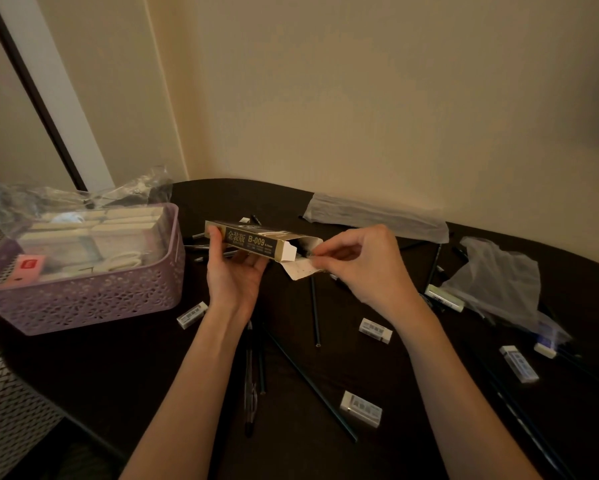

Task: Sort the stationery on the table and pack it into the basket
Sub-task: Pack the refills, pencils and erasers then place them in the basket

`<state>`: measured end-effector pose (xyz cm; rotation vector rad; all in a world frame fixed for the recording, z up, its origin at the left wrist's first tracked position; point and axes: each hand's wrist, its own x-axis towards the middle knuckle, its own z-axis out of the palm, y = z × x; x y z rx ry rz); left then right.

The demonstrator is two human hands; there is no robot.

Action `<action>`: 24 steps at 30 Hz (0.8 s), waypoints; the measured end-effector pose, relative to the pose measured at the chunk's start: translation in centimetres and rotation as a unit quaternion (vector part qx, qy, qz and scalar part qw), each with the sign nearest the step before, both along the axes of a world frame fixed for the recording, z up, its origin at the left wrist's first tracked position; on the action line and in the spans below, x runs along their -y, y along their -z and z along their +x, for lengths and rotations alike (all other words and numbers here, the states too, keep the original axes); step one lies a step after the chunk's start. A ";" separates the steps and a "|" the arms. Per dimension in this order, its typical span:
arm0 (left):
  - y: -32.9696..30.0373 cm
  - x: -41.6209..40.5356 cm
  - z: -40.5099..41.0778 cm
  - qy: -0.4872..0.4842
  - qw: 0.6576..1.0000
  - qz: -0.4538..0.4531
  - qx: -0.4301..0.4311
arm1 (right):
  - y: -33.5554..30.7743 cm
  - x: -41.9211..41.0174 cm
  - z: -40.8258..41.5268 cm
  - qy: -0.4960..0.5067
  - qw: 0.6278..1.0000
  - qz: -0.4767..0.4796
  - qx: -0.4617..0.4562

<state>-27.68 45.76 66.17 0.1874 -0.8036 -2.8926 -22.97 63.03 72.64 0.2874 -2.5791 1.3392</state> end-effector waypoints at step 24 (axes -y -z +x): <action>0.2 -0.3 0.0 0.018 0.999 -0.051 -0.003 | 1.4 0.9 -0.6 0.035 0.996 0.049 -0.061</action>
